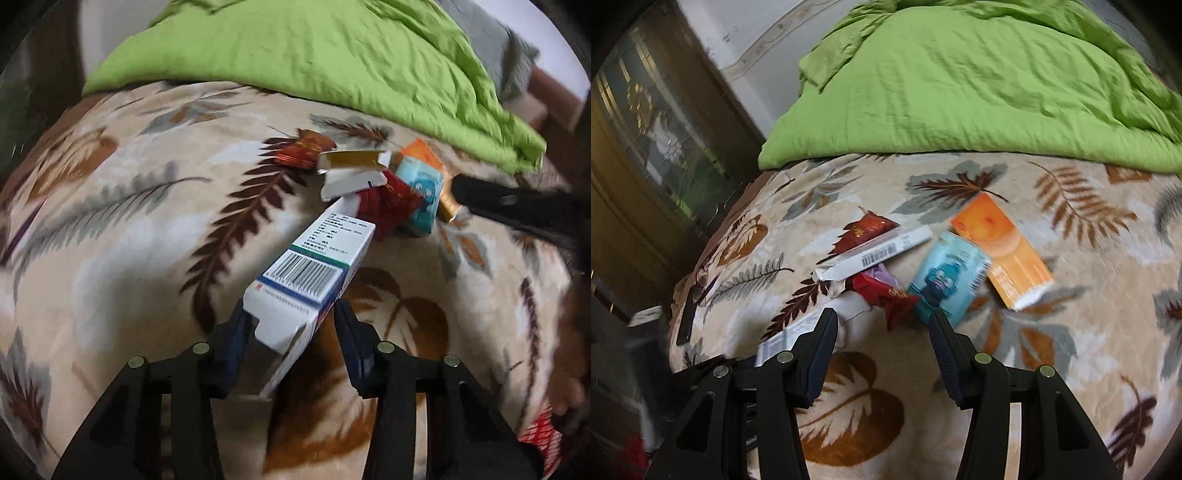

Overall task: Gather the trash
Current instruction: 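Grasp the crumpled red wrapper with the right tool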

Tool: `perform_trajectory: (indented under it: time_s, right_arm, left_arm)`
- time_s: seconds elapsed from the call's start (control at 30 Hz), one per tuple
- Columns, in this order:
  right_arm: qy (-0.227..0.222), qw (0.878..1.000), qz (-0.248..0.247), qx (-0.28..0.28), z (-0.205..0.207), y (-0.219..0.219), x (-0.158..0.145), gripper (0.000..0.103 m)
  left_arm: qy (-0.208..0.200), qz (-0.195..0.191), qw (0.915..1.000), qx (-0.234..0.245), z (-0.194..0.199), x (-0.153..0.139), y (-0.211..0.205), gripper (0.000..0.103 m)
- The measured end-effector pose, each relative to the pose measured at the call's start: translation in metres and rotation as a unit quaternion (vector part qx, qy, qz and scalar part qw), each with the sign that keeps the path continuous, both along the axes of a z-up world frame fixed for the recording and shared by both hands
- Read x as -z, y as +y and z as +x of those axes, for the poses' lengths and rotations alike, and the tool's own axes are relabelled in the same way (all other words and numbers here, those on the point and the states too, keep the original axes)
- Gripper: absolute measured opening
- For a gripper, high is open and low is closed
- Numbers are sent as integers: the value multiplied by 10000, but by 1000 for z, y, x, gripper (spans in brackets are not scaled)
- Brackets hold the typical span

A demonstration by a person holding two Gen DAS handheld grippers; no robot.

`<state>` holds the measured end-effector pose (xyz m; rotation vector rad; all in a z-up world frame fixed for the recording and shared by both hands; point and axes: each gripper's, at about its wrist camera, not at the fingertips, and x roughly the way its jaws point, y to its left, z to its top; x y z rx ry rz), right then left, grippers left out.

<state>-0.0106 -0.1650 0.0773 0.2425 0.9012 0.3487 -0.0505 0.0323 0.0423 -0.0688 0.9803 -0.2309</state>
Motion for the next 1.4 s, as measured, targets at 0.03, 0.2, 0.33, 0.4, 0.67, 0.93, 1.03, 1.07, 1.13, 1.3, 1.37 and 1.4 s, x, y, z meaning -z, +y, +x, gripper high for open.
perform_trajectory:
  time_s: [0.03,0.2,0.33,0.4,0.67,0.93,1.03,1.07,1.13,1.3,1.37,1.4]
  right_arm:
    - [-11,9999,-88,-64,4,3,2,55]
    - [8,9966,-597,-561,29,25,16,55]
    - [-8,9942,-905,-583,39,36,29,40]
    - [-20,9949,-886,-483,37,33,29,27]
    - [-199,9974,-650,-218,-21,11,4,3]
    - [177,9996,-219,84,-81,-5,13,3]
    - [306,9994,-64,172,-88,-9,22,3]
    - [348,9992,-43,177,-88,-9,25,3]
    - [410,9991,18,139,-90,-9,29,4]
    - [327,9993,-169,90,-92,-3,28,5]
    - [310,9992,-269,22,-92,0,26,7]
    - [303,9991,-305,14,-93,1,26,8]
  left_arm:
    - [-89,-37,9999,-80,-5,-4,3,44]
    - [-515,82,9969,-593,-12,-17,17,44]
    - [-222,21,9974,-692,-3,-6,24,44]
    - [-133,6,9977,-663,-1,-3,24,44]
    - [-18,84,9995,-320,-6,1,11,45]
    - [-197,524,9984,-100,-4,2,-11,59]
    - [-26,612,9980,-135,8,10,-13,59]
    - [-3,604,9980,-196,10,12,-11,54]
    - [-12,591,9980,-210,12,12,-9,49]
    - [-57,624,9978,-220,12,11,-6,47]
    - [-72,621,9978,-212,10,10,-7,47]
    - [-88,608,9979,-218,9,9,-6,47]
